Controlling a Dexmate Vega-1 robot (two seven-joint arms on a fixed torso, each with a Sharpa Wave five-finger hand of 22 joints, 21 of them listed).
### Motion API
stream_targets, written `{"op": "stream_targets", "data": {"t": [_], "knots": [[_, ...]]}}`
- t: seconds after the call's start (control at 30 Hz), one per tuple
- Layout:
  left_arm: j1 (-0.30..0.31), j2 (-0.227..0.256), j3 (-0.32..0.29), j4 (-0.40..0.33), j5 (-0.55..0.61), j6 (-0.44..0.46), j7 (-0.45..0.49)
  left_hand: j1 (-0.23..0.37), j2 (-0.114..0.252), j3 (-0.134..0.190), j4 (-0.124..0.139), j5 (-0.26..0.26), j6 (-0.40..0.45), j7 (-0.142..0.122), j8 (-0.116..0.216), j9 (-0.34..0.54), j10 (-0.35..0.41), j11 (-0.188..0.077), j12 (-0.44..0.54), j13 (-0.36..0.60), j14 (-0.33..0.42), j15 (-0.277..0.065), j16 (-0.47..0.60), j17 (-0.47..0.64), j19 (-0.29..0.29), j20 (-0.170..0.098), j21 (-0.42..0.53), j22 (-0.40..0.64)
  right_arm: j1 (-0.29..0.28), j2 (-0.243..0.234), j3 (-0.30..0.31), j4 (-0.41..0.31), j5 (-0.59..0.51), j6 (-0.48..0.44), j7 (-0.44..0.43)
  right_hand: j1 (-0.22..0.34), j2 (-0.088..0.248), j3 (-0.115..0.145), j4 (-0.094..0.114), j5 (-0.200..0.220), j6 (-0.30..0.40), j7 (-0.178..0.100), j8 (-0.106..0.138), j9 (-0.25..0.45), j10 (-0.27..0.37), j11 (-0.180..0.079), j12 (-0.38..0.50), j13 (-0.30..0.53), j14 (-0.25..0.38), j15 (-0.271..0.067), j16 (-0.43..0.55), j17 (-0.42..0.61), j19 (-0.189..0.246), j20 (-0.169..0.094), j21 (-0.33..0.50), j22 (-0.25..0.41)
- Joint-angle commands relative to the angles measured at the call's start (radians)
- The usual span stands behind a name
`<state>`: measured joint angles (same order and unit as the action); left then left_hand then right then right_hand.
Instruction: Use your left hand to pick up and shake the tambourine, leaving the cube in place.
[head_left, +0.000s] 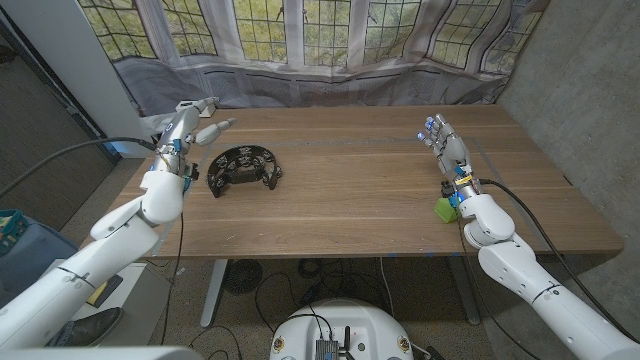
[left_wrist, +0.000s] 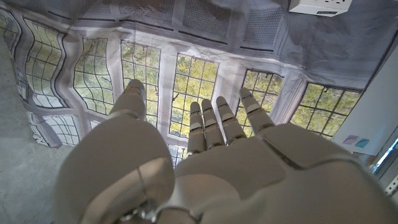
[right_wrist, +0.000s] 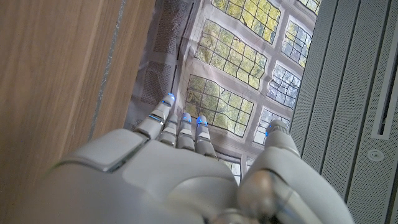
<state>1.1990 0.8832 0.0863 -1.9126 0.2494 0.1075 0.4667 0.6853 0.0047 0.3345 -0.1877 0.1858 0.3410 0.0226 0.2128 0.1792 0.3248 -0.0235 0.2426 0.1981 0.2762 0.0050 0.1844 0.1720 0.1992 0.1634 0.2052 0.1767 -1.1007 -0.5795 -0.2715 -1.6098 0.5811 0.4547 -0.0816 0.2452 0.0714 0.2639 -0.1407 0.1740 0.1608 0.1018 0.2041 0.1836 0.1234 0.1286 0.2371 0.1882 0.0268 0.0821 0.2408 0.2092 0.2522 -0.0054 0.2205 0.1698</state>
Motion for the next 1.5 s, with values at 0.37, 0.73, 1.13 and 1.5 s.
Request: {"op": "stream_targets", "data": {"t": [0.37,0.73,1.13,1.5], "knots": [[-0.041,0.213,0.064,-0.161,0.015,0.344,-0.266,0.054,-0.032,-0.002,0.027,-0.010,0.089,0.025,0.008,0.008,0.081,0.017,0.012,0.004,0.098,-0.012,0.026,0.003,0.180,-0.038,0.057,0.011,-0.001,-0.001,-0.006,-0.003,0.008,-0.012,0.008,0.029,0.010,0.010,-0.008,0.006,0.004,-0.007,-0.004,0.002,0.003,-0.005,-0.003,0.003,0.003,-0.007,-0.005,-0.002,0.022,-0.010,-0.003,0.001],[-0.113,0.314,0.122,-0.171,-0.018,0.396,-0.403,0.102,-0.019,0.009,0.018,-0.002,0.112,0.031,0.002,0.008,0.106,0.016,0.009,0.004,0.133,-0.017,0.023,0.003,0.243,-0.112,0.072,0.009,-0.003,0.000,-0.009,-0.012,0.006,-0.024,-0.002,0.044,0.021,0.019,-0.011,0.007,0.002,-0.011,-0.007,0.003,0.003,-0.008,-0.006,0.003,0.006,-0.007,-0.007,-0.003,0.029,-0.011,-0.005,0.001],[-0.187,0.390,0.181,-0.151,-0.043,0.363,-0.496,0.124,-0.033,-0.004,0.024,-0.002,0.099,0.052,-0.015,0.008,0.115,0.046,-0.006,0.000,0.142,-0.007,0.011,0.002,0.266,-0.125,0.059,0.003,0.003,0.006,-0.017,-0.001,0.004,-0.022,0.004,0.054,0.026,0.024,-0.013,0.008,0.002,-0.017,-0.008,0.003,-0.001,-0.012,-0.010,0.003,0.004,-0.009,-0.010,-0.003,0.028,-0.011,-0.009,0.001],[-0.257,0.416,0.259,-0.154,0.018,0.363,-0.567,0.288,-0.015,0.031,0.006,0.001,0.035,0.023,-0.024,0.009,0.065,0.003,-0.033,0.000,0.097,-0.032,0.001,0.002,0.248,-0.140,0.025,0.000,0.018,0.027,-0.022,0.025,0.012,-0.001,0.012,0.058,0.028,0.025,-0.013,0.008,0.000,-0.019,-0.010,0.003,-0.003,-0.013,-0.012,0.003,0.003,-0.008,-0.012,-0.003,0.027,-0.010,-0.011,0.001]]}}
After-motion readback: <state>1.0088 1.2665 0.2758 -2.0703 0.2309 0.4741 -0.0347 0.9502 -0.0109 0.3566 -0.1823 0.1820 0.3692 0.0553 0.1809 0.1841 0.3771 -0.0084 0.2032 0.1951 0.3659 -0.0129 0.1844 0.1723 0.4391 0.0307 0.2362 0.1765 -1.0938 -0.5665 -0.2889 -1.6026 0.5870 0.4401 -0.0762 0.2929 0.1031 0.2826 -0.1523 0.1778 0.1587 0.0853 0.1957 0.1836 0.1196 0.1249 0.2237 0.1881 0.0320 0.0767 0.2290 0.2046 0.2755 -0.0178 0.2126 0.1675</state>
